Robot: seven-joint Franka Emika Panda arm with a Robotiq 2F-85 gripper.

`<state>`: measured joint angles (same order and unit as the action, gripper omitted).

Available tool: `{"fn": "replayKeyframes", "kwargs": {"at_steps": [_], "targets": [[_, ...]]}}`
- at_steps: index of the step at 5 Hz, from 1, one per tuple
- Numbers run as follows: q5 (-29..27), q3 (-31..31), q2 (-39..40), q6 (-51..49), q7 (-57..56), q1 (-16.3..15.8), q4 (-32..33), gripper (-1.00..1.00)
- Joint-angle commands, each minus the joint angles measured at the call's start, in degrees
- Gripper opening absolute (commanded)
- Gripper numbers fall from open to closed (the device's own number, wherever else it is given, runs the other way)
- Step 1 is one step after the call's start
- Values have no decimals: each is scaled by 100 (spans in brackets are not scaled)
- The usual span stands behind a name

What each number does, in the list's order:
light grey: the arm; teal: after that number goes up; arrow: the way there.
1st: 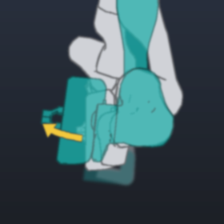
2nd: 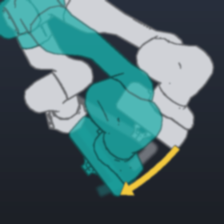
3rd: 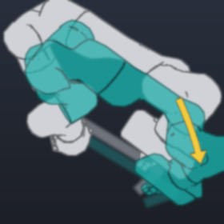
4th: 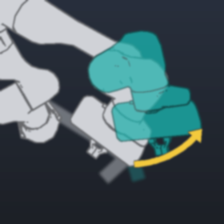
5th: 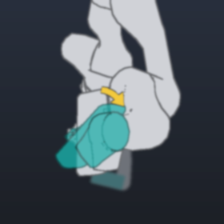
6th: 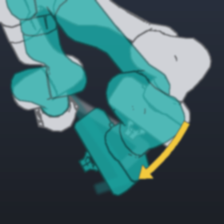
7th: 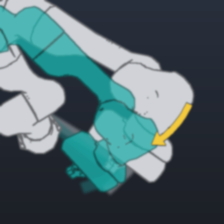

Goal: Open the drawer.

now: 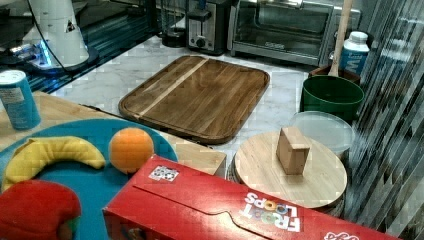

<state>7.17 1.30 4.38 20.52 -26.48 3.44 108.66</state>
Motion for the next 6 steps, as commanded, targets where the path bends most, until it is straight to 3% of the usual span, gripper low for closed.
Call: {"fn": "replayKeyframes", "kwargs": {"at_steps": [1,4,6], "targets": [[320,214,152,516,-1535,403,149,100],[653,155,247,1258,-3211,936,494,100],[828,224,456,1875,-3516,1128,690,100]]}}
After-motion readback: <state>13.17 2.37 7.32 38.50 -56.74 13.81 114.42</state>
